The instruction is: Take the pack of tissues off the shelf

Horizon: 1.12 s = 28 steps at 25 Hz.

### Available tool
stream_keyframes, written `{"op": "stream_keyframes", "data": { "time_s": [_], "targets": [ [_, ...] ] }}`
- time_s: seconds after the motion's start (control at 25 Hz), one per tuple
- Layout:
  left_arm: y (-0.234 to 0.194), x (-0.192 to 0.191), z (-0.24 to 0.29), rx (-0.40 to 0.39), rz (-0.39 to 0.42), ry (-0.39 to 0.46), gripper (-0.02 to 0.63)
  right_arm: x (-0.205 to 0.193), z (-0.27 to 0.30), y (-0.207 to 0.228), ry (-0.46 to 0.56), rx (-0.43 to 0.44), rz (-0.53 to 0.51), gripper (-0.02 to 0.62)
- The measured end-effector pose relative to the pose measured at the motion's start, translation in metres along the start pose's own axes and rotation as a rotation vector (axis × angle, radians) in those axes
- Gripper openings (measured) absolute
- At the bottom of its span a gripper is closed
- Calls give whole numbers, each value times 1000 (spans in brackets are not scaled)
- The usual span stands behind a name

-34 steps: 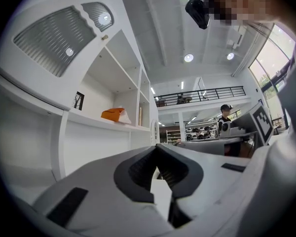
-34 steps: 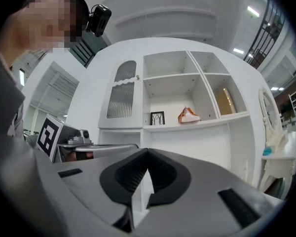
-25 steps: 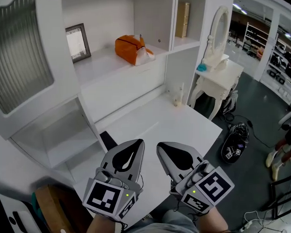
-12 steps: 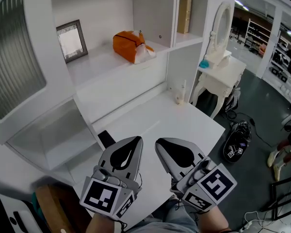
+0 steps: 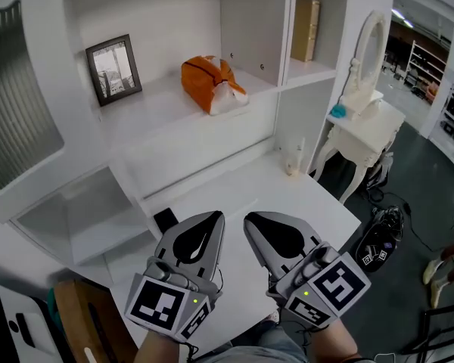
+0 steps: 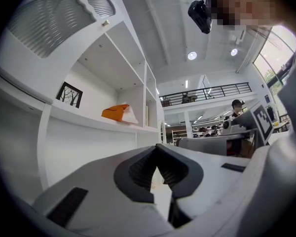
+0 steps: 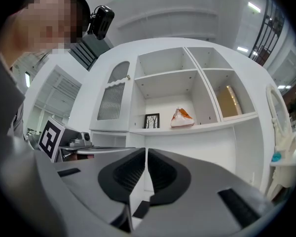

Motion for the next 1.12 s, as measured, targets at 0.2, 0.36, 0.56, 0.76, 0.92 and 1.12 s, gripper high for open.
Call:
{"op": "stream_keyframes", "data": {
  "time_s": [0.2,0.36,0.56,0.76,0.92,1.12],
  "targets": [
    [0,1,17,44,4,-5,28,7,7,20,-5,46,-8,28],
    [0,2,26,81,6,-14,28,16,12,32,-5,73,-4,29],
    [-3,2,36,121,11,-17,28,22,21,45,-15,100,-11,46],
    [-8,3,41,151,14,-19,29,31,31,54,-10,117,-15,48],
    [-10,3,43,167,14,-23,29,40,40,60,-5,127,-14,49],
    [-13,2,43,181,14,-25,28,57,50,66,11,121,-29,49]
  ]
}}
Point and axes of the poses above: the fingertips, and each gripper's own axes: z forward along the fingers, y to its right, x out of its top, the point moved 2 cm from there along -z, backward along the fingers, and after that the axes turned 7 degrees about z, right-handed, at the moved point
